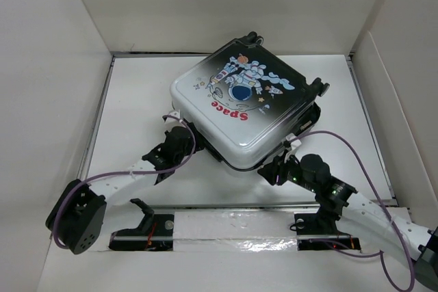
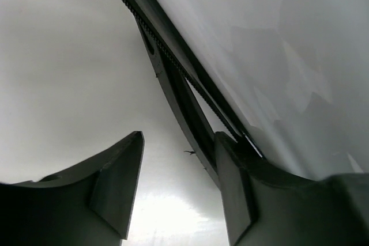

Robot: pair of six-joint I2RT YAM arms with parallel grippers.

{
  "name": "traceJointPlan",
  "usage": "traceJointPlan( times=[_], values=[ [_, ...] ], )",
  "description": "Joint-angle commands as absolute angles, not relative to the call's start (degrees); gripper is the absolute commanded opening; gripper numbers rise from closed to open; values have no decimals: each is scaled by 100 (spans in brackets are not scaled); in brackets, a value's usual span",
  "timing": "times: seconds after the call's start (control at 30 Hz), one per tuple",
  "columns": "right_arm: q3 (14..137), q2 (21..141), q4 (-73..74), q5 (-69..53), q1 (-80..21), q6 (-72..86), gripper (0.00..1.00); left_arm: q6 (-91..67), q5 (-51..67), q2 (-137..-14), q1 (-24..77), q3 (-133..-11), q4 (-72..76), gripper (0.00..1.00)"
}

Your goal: Pack the luggage

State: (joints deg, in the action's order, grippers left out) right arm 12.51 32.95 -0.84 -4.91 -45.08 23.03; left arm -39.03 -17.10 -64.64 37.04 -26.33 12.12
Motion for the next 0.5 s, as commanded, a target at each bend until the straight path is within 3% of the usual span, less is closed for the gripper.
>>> traceJointPlan(
  times=[0.0, 0.3, 0.47],
  values=[
    [1143, 3252, -1001, -202, -4605, 2470, 43, -3893, -1574, -6785, 3560, -2962, 2249, 48],
    [1178, 3200, -976, 245, -4605, 2531, 33, -4157, -1784, -7391, 3507, -2795, 3058, 46],
    [1117, 2472, -72, 982, -4605, 3092, 33, -4630, -1881, -7690, 3507, -2576, 3592, 55]
  ],
)
